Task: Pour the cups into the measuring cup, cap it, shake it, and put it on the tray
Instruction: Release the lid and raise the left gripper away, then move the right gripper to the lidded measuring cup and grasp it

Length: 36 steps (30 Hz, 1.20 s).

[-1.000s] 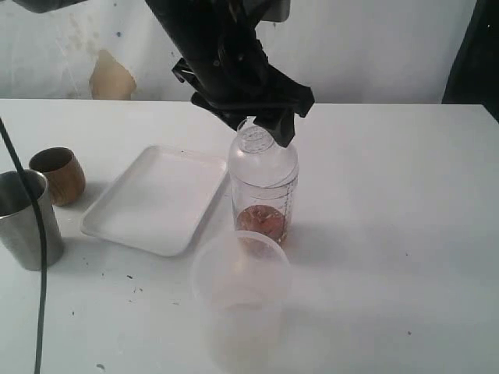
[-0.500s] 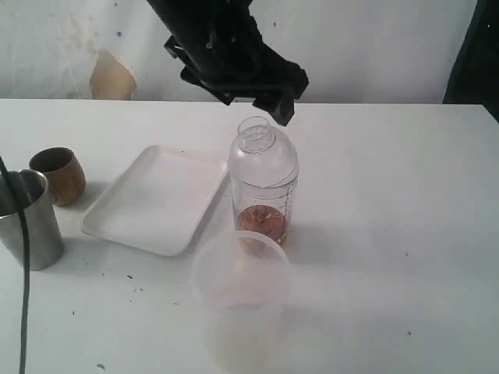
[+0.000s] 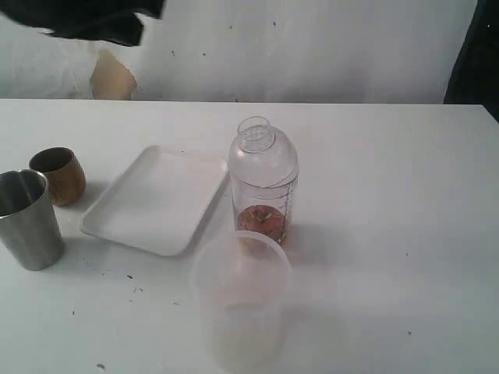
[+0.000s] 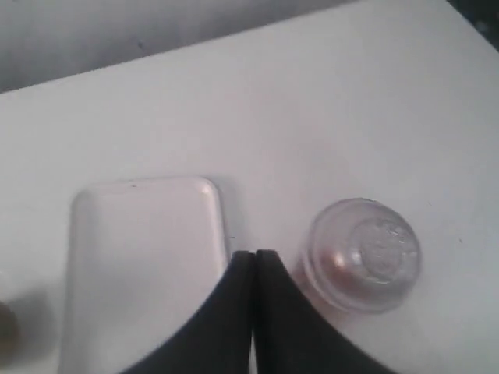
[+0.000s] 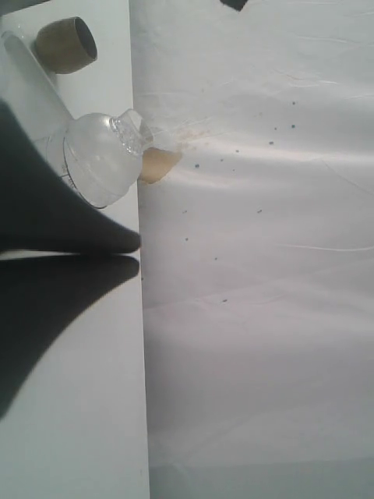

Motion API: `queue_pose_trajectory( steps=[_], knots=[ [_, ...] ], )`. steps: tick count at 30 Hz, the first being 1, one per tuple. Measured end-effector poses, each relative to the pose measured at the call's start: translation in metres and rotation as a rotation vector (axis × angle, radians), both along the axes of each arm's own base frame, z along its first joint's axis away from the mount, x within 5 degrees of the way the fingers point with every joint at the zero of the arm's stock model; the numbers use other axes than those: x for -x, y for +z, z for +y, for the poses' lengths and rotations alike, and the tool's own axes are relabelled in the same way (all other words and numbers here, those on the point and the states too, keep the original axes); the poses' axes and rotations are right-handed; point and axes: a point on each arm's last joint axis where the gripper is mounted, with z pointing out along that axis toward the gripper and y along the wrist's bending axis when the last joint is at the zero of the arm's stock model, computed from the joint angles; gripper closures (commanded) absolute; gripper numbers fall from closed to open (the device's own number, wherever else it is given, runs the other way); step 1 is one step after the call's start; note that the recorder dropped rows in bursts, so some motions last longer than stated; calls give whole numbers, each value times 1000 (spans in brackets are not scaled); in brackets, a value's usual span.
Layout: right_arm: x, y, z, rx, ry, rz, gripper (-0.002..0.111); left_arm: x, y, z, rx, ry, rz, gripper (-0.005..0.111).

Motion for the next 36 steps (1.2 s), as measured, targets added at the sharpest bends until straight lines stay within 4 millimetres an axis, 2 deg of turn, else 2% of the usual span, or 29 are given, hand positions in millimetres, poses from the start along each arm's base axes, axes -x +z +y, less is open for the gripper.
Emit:
queue_pose_trajectory(
  steps=[2, 6, 11, 14, 17, 22, 29, 33, 36],
  knots=[
    [0, 0, 0, 0, 0, 0, 108, 25, 1, 39, 98, 102, -123, 107],
    [0, 0, 0, 0, 0, 0, 108, 84, -18, 97, 232, 280, -324, 107],
    [0, 0, 0, 0, 0, 0, 108, 131, -44, 125, 272, 384, -439, 107],
    [0, 0, 0, 0, 0, 0, 108, 156, -64, 135, 318, 435, -488, 107],
    [0, 0, 0, -3, 1, -1, 108, 172, -90, 140, 378, 475, -527, 107],
    [2, 6, 2, -77, 41, -49, 108, 192, -122, 144, 471, 487, -641, 107],
    [9, 33, 16, -200, 243, -318, 108, 201, -160, 146, 506, 488, -685, 107],
    [-9, 43, 26, -129, 290, -330, 108, 196, -185, 145, 481, 500, -622, 107],
    [-33, 49, 38, -1, 327, -268, 102, 196, -194, 145, 438, 501, -564, 107]
  ],
)
